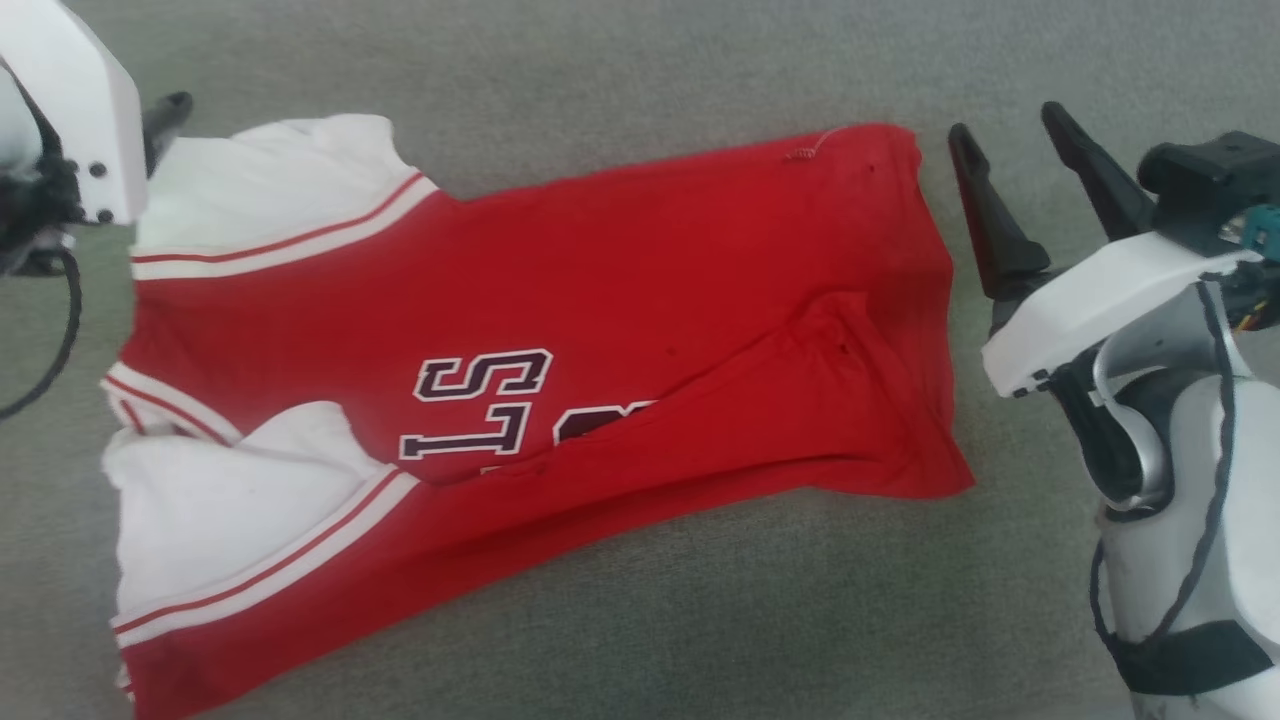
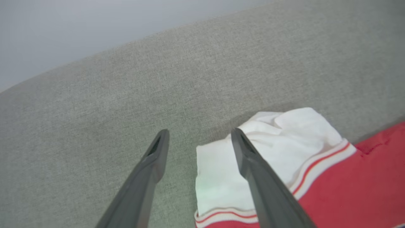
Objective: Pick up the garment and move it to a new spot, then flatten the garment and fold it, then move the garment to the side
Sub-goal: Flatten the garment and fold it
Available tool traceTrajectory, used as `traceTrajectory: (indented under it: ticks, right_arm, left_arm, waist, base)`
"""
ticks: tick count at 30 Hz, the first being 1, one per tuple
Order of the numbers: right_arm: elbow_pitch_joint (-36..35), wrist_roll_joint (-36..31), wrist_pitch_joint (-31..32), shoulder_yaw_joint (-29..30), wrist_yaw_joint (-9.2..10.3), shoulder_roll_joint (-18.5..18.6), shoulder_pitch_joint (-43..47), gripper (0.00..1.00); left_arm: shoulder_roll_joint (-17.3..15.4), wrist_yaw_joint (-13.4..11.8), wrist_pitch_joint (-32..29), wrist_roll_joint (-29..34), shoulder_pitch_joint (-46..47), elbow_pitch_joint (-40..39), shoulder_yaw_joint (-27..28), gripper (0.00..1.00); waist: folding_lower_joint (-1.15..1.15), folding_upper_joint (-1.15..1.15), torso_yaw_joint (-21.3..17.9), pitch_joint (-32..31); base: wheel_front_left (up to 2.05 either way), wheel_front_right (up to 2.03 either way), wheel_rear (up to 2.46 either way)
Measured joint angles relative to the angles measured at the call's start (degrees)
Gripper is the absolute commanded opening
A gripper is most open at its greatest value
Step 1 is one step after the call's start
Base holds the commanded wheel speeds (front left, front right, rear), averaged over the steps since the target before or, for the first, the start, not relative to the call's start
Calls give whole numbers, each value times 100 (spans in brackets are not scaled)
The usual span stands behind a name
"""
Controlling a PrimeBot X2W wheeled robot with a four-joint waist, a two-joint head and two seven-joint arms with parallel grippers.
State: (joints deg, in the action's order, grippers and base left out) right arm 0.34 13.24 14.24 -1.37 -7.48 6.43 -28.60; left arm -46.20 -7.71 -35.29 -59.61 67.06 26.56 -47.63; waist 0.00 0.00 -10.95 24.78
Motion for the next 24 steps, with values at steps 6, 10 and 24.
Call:
traceTrajectory:
  ticks: [6,10,24]
  right_arm:
    - [148,44,-113,-64,0,-67,-96,100]
    - [190,43,-138,-24,0,-75,-97,100]
    - [255,87,104,-10,-1,-81,-112,100]
  left_arm:
    - [211,99,-337,-43,317,667,-35,100]
    - [338,49,-673,-143,377,909,-65,100]
    - [293,-422,-1570,-387,472,868,-114,100]
  waist:
    - [0,0,-186,293]
    - [0,0,-230,386]
    - [0,0,-244,492]
  base:
    - [0,0,0]
    - [0,0,0]
    - [0,0,0]
